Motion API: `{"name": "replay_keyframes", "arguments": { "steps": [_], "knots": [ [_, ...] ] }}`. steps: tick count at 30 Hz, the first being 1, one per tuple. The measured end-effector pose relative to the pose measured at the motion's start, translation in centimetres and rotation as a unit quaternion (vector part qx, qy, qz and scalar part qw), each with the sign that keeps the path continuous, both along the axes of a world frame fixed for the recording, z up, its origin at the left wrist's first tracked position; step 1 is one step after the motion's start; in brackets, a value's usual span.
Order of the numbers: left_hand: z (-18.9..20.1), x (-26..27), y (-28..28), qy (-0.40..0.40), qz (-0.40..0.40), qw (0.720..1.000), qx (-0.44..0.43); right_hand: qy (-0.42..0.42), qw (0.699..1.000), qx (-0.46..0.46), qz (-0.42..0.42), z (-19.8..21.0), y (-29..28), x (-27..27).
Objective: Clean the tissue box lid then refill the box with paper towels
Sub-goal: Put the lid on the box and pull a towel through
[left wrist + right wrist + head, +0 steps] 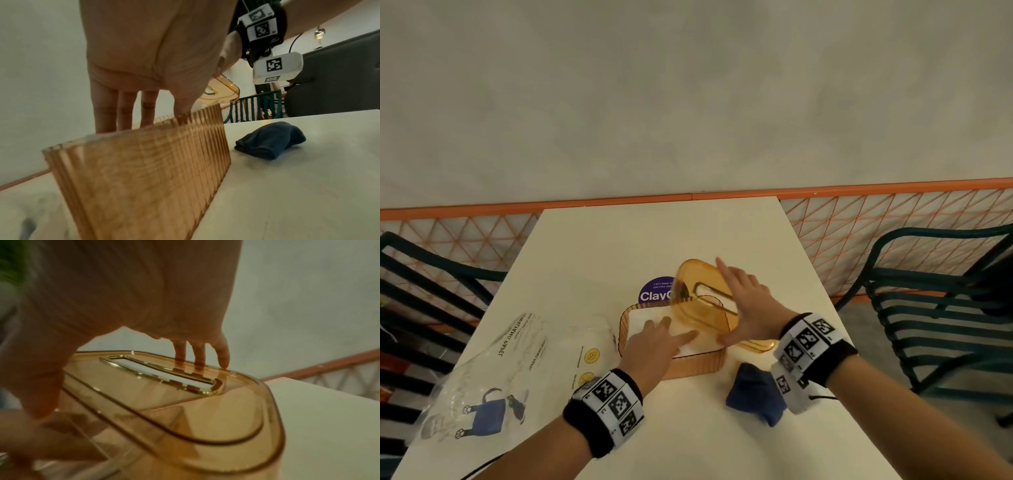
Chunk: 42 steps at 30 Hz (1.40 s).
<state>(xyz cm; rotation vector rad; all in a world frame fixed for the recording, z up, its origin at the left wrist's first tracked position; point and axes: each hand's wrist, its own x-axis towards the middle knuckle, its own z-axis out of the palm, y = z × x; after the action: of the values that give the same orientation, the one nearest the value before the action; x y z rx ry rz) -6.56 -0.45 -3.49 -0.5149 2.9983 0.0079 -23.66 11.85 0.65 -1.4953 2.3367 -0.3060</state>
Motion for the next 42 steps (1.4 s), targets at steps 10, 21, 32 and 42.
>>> {"name": "replay_keyframes", "arguments": {
  "steps": [10, 21, 32, 42],
  "knots": [
    [-0.8, 4.1, -2.9, 0.06, 0.126, 0.986, 0.086, 0.033, 0.99, 0.075, 0.118, -1.2, -5.1, 3.0],
    [-3.0, 4.5, -4.6, 0.204, 0.253, 0.887, 0.326, 0.096, 0.974, 0.13, 0.156, -1.4, -6.8, 4.2],
    [-2.0, 5.1, -3.4, 0.339, 0.287, 0.775, 0.449, 0.117, 0.973, 0.117, 0.16, -2.2, -7.8, 5.2],
    [-3.9, 5.3, -5.2, 0.285, 0.194, 0.923, 0.17, -0.019, 0.989, 0.087, 0.12, -1.9, -7.4, 4.5]
  ]
}}
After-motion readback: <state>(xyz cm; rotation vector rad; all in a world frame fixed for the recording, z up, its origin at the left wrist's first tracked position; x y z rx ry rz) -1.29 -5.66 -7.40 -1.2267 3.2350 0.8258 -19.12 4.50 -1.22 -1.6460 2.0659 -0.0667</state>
